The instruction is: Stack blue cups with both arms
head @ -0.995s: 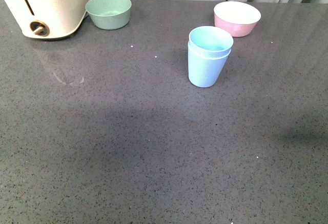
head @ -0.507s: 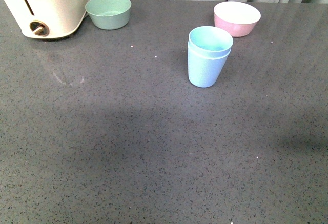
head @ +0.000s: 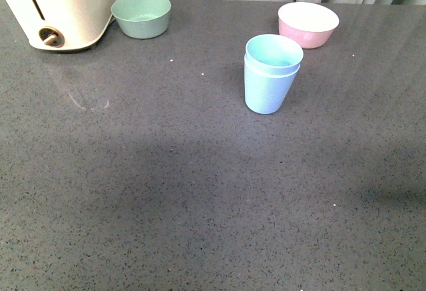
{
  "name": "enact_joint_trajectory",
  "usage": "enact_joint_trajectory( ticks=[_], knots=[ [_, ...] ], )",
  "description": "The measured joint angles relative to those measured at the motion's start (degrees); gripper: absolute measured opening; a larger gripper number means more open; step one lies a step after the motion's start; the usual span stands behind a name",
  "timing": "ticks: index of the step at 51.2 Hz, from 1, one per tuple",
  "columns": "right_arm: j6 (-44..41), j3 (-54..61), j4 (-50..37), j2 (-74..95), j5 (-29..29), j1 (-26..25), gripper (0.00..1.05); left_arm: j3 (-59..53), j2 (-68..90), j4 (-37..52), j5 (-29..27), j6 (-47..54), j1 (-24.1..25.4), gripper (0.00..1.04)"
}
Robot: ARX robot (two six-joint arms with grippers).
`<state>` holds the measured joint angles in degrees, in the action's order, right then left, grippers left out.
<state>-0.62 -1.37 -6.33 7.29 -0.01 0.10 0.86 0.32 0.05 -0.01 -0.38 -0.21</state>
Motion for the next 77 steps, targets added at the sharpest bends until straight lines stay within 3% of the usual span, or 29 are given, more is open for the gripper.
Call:
enact_joint_trajectory(
  ticks=[3, 13, 27, 39, 77],
  knots=[
    [0.0, 0.0, 5.6, -5.0, 0.0, 0.0, 0.02, 0.0, 0.0, 0.0, 0.0, 0.0, 0.0, 0.96],
    [0.0, 0.0, 6.2, -6.9, 0.0, 0.0, 0.03, 0.0, 0.0, 0.0, 0.0, 0.0, 0.0, 0.96],
    [0.0, 0.0, 6.2, -6.9, 0.0, 0.0, 0.47, 0.0, 0.0, 0.0, 0.0, 0.0, 0.0, 0.96],
    [0.0, 0.0, 6.2, -6.9, 0.0, 0.0, 0.96, 0.0, 0.0, 0.0, 0.0, 0.0, 0.0, 0.96],
    [0.0, 0.0, 6.2, -6.9, 0.0, 0.0, 0.96, 0.0, 0.0, 0.0, 0.0, 0.0, 0.0, 0.96]
  ],
)
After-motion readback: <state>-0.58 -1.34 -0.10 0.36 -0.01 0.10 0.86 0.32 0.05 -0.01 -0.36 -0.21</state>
